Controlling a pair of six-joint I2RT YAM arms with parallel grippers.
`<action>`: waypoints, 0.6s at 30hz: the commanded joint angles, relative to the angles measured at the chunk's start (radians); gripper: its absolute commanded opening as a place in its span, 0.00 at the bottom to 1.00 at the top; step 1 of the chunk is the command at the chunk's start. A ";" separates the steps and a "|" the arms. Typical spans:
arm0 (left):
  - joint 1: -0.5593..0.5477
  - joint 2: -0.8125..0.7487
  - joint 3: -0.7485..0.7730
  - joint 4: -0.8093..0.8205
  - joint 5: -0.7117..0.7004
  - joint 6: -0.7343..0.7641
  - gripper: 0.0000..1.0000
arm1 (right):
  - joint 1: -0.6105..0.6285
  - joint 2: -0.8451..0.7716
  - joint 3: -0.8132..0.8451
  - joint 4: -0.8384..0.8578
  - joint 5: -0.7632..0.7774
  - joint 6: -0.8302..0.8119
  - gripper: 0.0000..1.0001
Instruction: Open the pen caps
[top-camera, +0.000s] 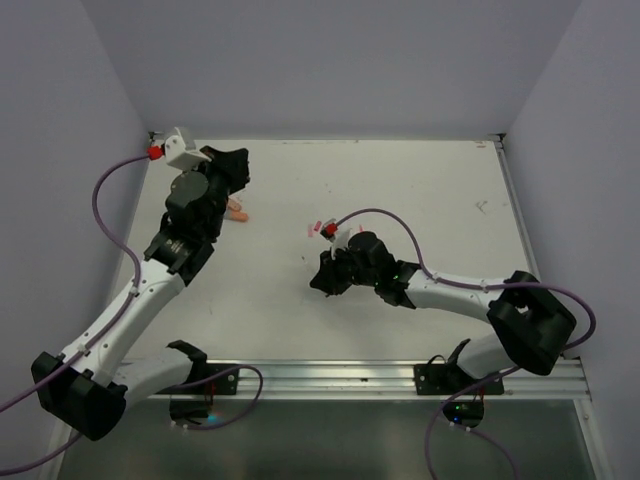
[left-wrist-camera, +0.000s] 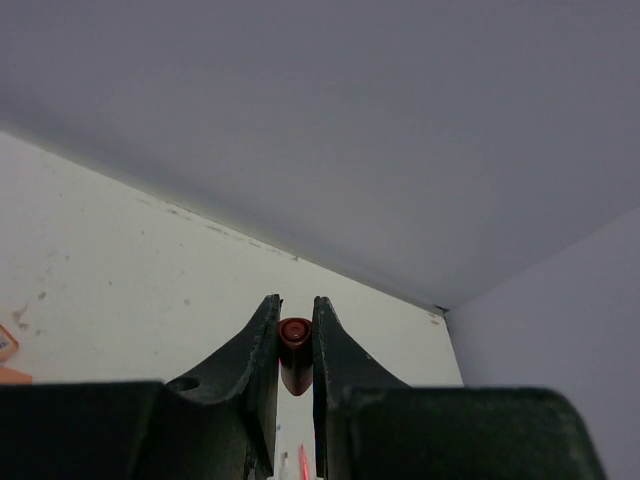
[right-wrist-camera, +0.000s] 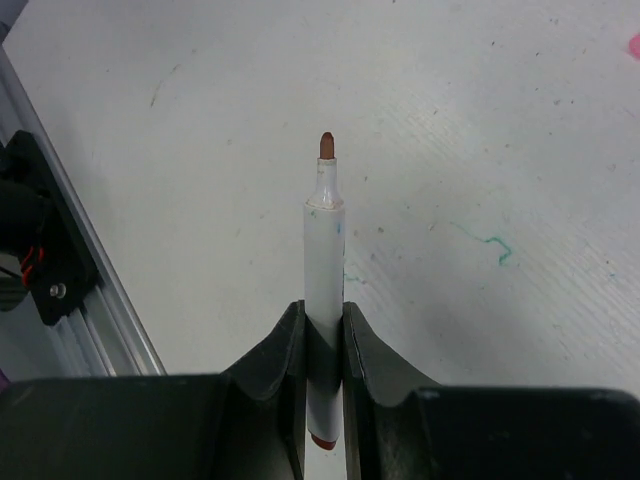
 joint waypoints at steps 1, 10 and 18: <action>-0.002 0.023 0.048 0.016 -0.105 0.038 0.00 | 0.001 -0.023 0.011 -0.014 0.069 0.015 0.00; -0.001 0.230 0.124 -0.167 0.215 0.187 0.00 | -0.143 -0.118 0.042 -0.235 0.273 0.048 0.00; -0.001 0.514 0.262 -0.360 0.350 0.213 0.07 | -0.383 -0.090 0.097 -0.410 0.354 0.068 0.00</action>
